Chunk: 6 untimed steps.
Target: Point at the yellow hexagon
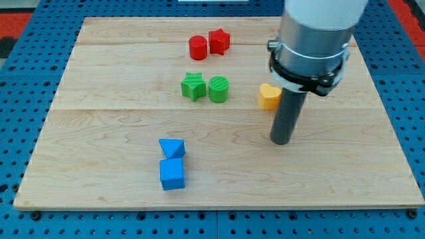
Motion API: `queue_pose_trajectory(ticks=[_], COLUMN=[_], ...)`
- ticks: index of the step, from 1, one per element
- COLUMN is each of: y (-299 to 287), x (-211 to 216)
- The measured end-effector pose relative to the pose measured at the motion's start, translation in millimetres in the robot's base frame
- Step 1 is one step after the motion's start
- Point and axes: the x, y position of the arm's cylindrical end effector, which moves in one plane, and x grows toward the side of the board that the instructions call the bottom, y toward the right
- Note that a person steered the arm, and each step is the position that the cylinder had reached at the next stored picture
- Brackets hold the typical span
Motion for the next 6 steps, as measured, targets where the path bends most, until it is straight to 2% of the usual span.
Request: queue_pose_trajectory(ticks=[4, 5, 6], y=[-0.4, -33.5, -36.9], x=[-1.6, -18.9, -25.4])
